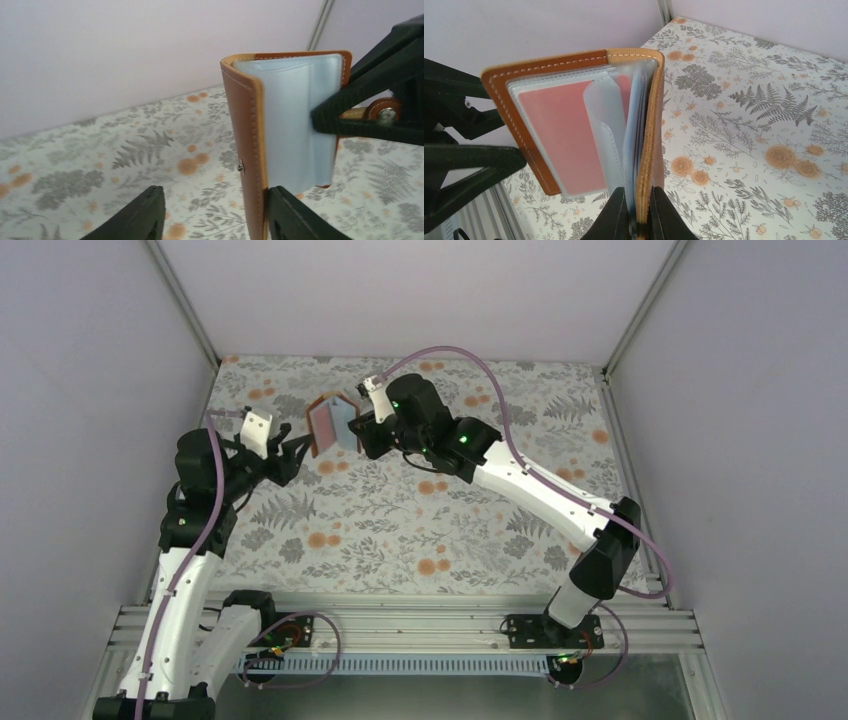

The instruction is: Take the credit cards out of the card holder

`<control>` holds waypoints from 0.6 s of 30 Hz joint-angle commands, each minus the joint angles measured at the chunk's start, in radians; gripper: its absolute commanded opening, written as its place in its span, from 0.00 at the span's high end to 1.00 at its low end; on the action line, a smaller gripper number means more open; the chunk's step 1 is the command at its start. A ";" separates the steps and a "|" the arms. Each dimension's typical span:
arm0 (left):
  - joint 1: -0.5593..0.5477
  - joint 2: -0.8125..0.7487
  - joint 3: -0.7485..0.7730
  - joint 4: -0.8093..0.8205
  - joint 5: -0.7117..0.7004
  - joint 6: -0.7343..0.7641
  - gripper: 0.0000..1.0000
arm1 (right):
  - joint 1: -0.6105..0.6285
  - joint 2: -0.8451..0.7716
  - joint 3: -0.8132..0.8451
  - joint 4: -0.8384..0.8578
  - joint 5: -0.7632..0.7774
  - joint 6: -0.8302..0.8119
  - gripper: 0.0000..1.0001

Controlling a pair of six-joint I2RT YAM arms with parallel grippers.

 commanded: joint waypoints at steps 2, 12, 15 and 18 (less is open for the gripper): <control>0.002 0.000 -0.007 -0.030 -0.050 0.016 0.59 | 0.016 -0.012 0.040 0.050 -0.090 -0.037 0.96; 0.006 -0.015 -0.013 -0.041 0.008 0.052 0.64 | 0.014 -0.037 -0.008 0.131 -0.324 -0.111 0.96; 0.007 -0.019 -0.015 -0.040 0.086 0.036 0.64 | 0.009 -0.063 -0.037 0.152 -0.394 -0.143 0.96; 0.011 -0.019 0.002 -0.037 0.201 -0.004 0.64 | -0.001 -0.097 -0.066 0.156 -0.438 -0.168 0.96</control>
